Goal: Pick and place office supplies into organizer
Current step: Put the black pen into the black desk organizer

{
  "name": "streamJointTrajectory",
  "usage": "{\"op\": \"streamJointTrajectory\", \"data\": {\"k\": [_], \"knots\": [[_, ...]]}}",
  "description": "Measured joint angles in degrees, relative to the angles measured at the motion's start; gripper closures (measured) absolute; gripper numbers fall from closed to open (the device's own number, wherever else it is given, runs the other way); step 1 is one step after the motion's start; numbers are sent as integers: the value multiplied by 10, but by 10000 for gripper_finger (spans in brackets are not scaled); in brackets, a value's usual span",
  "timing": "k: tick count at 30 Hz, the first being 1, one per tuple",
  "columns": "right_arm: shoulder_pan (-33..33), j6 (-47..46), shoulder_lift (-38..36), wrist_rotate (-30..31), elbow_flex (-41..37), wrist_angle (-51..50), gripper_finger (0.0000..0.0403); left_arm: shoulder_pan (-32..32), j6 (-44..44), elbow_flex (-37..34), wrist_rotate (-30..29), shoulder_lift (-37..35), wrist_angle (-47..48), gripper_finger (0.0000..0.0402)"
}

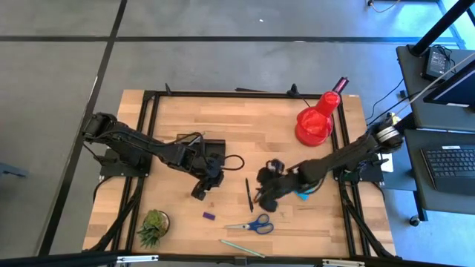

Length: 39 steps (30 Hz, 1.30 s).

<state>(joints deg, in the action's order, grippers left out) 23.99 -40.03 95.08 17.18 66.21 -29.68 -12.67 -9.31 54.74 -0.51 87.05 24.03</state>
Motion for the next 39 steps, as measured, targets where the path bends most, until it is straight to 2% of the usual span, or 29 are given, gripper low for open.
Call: {"op": "streamJointTrajectory", "data": {"k": [6,12,18,22,25,31,35,39], "knots": [[13,-107,82,-71,92,-67,246,0,27,0,0,0,33,268],[18,-71,119,-150,120,-63,246,0,41,0,0,0,40,268],[17,-42,130,-158,121,-1,246,0,42,0,0,0,42,268],[15,-71,130,-158,121,2,245,0,44,0,0,0,42,268],[16,-87,130,-156,121,-4,228,0,54,0,0,0,42,267],[16,-110,130,-117,120,-27,159,0,56,0,0,0,42,268],[17,-110,130,-121,120,13,127,0,56,0,0,0,43,268],[18,-94,130,-151,120,50,116,0,56,0,0,0,45,267]]}}
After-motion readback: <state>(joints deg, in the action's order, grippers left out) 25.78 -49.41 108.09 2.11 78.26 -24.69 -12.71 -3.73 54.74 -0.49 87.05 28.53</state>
